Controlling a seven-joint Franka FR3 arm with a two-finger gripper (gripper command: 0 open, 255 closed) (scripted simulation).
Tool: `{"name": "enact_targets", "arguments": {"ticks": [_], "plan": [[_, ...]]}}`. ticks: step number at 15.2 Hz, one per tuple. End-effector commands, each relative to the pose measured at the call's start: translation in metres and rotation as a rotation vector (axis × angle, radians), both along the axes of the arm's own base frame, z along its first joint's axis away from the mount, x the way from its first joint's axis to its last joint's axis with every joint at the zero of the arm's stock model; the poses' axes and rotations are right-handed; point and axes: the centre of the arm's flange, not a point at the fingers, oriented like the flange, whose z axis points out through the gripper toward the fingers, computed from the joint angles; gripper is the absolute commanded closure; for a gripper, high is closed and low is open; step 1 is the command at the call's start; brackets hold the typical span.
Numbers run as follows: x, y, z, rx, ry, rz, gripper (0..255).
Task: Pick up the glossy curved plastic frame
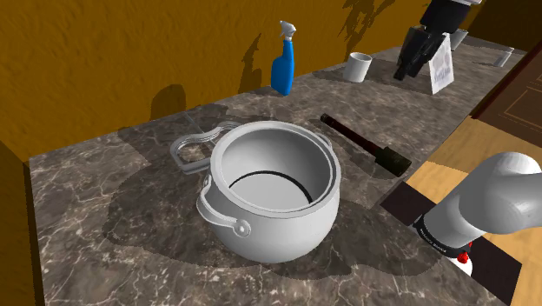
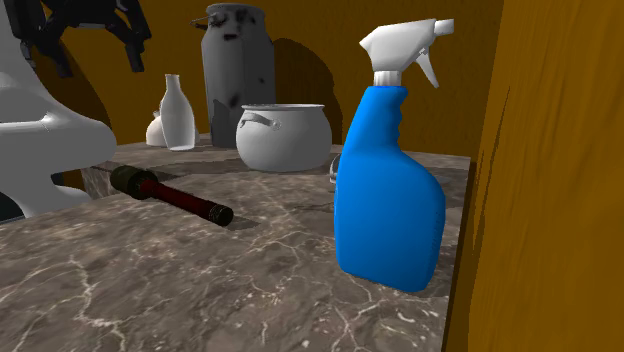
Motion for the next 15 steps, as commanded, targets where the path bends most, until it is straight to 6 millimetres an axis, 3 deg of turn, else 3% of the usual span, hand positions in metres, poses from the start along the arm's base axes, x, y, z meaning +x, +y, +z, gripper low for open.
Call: {"name": "enact_targets", "arguments": {"ticks": [1,15], "plan": [[0.000,0.000,0.000,0.000,0.000,0.000,0],[0.096,0.143,-0.071,-0.007,0.009,0.008,0]]}}
